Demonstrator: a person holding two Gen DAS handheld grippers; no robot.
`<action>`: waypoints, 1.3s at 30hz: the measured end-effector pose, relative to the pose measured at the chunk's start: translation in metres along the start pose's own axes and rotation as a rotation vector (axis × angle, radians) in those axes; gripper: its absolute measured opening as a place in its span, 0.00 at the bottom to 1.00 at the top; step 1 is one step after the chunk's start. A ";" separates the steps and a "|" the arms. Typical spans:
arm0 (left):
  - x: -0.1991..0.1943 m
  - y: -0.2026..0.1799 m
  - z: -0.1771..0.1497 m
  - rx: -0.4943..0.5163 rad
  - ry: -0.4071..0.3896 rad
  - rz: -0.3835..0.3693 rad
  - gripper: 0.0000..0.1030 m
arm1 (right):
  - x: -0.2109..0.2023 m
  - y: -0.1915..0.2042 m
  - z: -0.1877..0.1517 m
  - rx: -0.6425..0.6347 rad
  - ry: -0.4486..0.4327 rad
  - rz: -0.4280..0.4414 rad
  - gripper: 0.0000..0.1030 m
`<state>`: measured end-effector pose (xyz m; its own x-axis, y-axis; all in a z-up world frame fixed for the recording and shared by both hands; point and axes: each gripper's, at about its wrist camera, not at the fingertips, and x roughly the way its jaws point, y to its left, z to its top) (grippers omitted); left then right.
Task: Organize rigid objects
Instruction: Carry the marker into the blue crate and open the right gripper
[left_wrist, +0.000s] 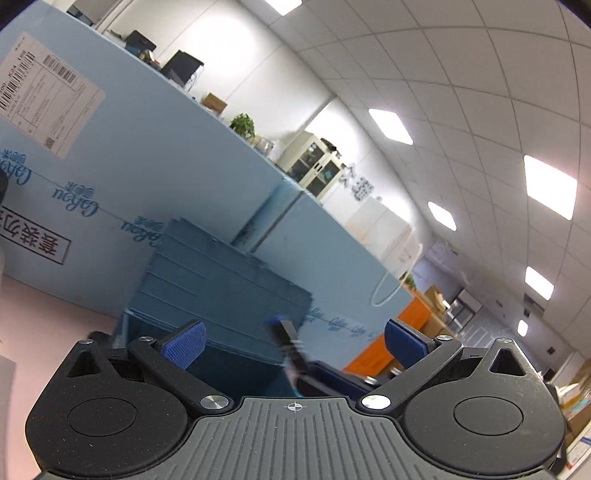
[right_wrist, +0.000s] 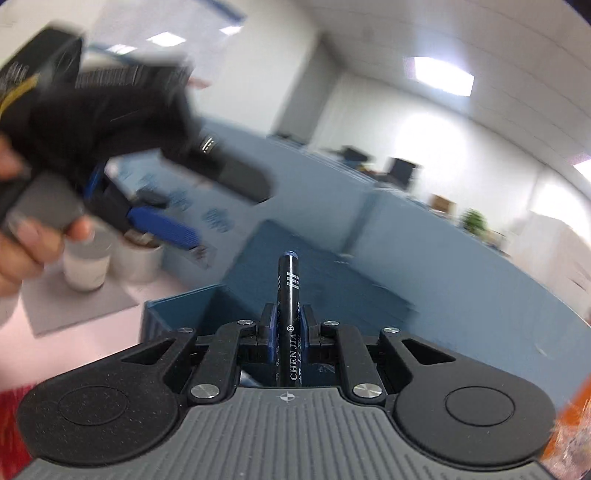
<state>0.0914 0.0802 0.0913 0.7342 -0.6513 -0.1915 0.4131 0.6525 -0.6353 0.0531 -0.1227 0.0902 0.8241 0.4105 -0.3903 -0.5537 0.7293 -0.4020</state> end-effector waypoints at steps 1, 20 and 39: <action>0.001 0.004 0.002 0.003 0.009 0.016 1.00 | 0.011 0.000 0.001 -0.025 0.023 0.028 0.12; 0.037 0.036 -0.002 0.009 0.126 0.155 1.00 | 0.110 -0.013 0.001 -0.123 0.336 0.303 0.12; 0.037 0.039 -0.002 -0.012 0.133 0.134 1.00 | 0.132 -0.019 0.008 -0.051 0.394 0.296 0.13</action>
<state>0.1338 0.0808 0.0582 0.7040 -0.6050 -0.3719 0.3092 0.7326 -0.6064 0.1730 -0.0781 0.0526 0.5281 0.3510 -0.7733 -0.7707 0.5805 -0.2628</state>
